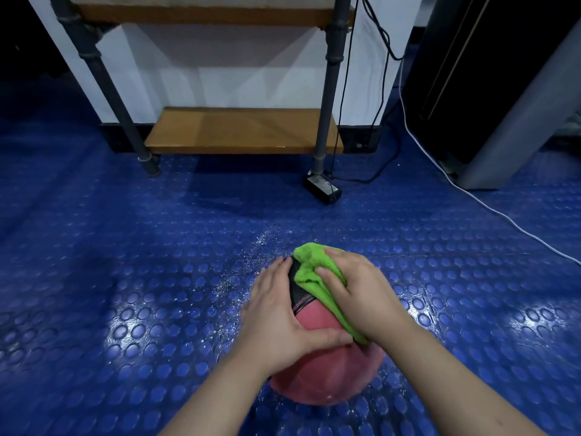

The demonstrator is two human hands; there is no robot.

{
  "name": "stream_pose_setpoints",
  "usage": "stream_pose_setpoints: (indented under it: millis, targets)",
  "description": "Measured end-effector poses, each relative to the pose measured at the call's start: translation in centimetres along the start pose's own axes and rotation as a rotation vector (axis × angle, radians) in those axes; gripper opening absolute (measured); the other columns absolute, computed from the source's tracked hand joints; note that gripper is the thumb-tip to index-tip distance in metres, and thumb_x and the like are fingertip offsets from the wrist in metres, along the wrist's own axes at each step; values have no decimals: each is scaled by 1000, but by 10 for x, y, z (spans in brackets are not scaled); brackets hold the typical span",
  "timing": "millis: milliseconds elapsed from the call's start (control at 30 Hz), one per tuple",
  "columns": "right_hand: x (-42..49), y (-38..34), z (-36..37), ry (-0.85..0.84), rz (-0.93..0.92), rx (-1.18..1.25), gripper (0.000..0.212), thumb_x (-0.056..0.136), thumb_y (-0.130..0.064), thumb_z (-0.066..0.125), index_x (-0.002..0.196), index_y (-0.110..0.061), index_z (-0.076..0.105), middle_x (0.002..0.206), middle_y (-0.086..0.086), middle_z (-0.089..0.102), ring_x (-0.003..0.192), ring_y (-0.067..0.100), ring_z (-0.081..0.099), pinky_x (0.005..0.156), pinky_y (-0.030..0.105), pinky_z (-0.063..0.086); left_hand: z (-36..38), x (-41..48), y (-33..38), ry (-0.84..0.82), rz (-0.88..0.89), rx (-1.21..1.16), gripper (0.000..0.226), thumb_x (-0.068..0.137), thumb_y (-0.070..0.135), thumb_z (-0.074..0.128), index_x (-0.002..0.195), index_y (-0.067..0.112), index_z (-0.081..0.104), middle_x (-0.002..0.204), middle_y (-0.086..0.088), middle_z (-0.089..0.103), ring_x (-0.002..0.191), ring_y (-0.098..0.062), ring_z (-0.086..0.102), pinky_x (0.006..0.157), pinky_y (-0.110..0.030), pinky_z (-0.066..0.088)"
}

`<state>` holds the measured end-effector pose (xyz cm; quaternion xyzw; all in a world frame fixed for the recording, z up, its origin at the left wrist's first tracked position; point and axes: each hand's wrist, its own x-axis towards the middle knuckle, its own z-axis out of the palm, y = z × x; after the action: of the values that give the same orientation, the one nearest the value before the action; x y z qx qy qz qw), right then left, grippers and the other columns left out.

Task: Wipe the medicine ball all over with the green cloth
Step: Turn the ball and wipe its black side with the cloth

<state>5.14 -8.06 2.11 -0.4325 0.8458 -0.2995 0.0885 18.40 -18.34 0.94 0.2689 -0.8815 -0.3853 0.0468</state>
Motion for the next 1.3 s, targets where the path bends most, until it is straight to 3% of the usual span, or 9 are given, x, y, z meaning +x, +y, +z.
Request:
stream_pose_setpoints:
  millis: [100,333,433,500,633,833,1033,1167,1300]
  targets:
    - [14,-9,4,17,107,-76,35,96,-45,42,111,-23,66,107,-6,69,102,18,61,87,36,46,1,2,2,22,-12,-4,146,31,96,61,154,33,11,160,19,13,148,-8,11,119,-45,24]
    - [-22,-13,-5,50,-150,112,55,88,-51,41,122,-16,66,129,-11,57,121,-10,37,103,1,18,6,9,-3,63,11,-26,131,35,88,66,147,31,29,149,13,33,141,-13,30,113,-45,34]
    - [-1,-12,2,-47,-95,-33,61,87,-57,31,122,-20,65,132,-6,60,125,8,48,108,23,32,6,14,-4,57,-4,-8,137,32,93,63,148,27,30,150,11,35,141,-14,31,112,-46,35]
    - [22,-19,3,-99,66,-157,50,91,-55,30,103,-21,64,113,0,68,111,23,58,93,37,45,5,14,-2,48,-15,3,144,27,100,57,149,29,28,150,11,34,141,-14,31,112,-46,34]
    - [50,-28,5,-157,215,-224,35,99,-45,36,78,-21,47,95,10,66,96,33,58,71,37,38,0,15,2,49,-58,-34,134,24,99,59,138,32,37,138,14,42,132,-13,38,107,-43,40]
    - [16,-30,4,-43,-32,-72,48,91,-53,31,76,-15,55,78,0,62,80,22,55,75,37,42,-6,16,-10,50,-43,-97,120,30,87,69,134,33,43,127,17,47,125,-12,45,105,-37,41]
    - [-4,-25,-10,-70,-106,21,44,91,-50,46,108,-17,69,114,-5,68,108,13,54,91,14,30,-8,15,-5,45,9,-117,116,33,82,72,135,35,43,131,18,44,128,-9,42,110,-35,37]
    - [24,-22,-7,-132,113,-107,36,96,-48,44,89,-16,59,94,2,67,95,25,59,77,35,42,-5,10,-2,5,-15,-43,136,28,95,65,145,35,30,144,18,36,136,-10,32,112,-41,35]
    - [27,-23,-4,-92,129,-146,37,97,-49,42,79,-18,52,82,2,62,89,27,59,69,36,38,-6,14,0,12,-64,-51,129,28,94,64,138,32,37,136,17,42,131,-12,37,107,-43,40]
